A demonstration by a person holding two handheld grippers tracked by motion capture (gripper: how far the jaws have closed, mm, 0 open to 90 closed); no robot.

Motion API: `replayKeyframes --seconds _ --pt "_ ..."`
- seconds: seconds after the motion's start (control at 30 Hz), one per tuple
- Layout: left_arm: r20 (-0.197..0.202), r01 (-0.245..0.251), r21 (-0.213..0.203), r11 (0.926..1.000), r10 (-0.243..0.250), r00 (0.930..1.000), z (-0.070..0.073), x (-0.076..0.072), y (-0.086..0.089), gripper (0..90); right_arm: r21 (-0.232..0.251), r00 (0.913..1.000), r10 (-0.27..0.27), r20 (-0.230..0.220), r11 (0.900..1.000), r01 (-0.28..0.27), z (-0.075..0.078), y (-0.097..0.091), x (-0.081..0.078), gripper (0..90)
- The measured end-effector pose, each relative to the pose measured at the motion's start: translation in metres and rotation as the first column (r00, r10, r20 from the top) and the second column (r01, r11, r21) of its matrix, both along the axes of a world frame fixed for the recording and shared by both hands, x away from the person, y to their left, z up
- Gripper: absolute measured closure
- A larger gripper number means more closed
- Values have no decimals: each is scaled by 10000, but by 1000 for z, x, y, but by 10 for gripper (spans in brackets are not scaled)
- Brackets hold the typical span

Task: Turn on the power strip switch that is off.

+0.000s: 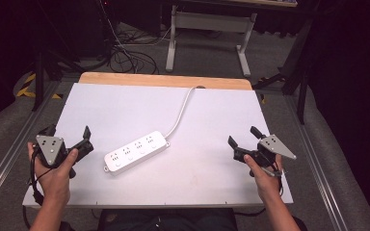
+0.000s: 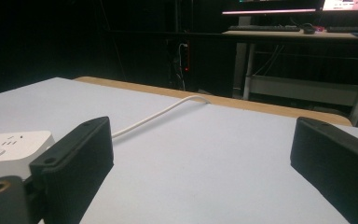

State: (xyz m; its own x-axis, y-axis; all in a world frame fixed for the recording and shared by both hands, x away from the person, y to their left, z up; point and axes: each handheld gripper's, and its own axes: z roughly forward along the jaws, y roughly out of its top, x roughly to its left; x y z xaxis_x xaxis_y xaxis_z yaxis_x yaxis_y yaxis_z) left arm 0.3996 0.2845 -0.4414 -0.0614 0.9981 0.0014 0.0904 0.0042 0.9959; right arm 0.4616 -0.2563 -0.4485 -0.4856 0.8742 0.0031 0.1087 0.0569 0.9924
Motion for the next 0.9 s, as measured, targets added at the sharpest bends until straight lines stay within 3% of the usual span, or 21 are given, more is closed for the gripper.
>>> replayKeyframes --seconds 0.47,0.53,0.77,0.9 --pt "82 -336 272 9991 334 9994 1 1 -1 80 -19 10000 29 -51 10000 -29 0 0 0 63" --pt "75 -434 413 9982 431 9990 0 2 -2 167 3 10000 32 -78 10000 -32 0 0 0 63" --pt "96 -501 569 9971 496 9987 0 1 -2 216 -10 9999 107 -122 9999 -107 0 -1 -1 67" --pt "310 -457 538 9975 441 9985 2 -1 -1 395 22 9999 95 -142 10000 -95 0 -2 -1 72"
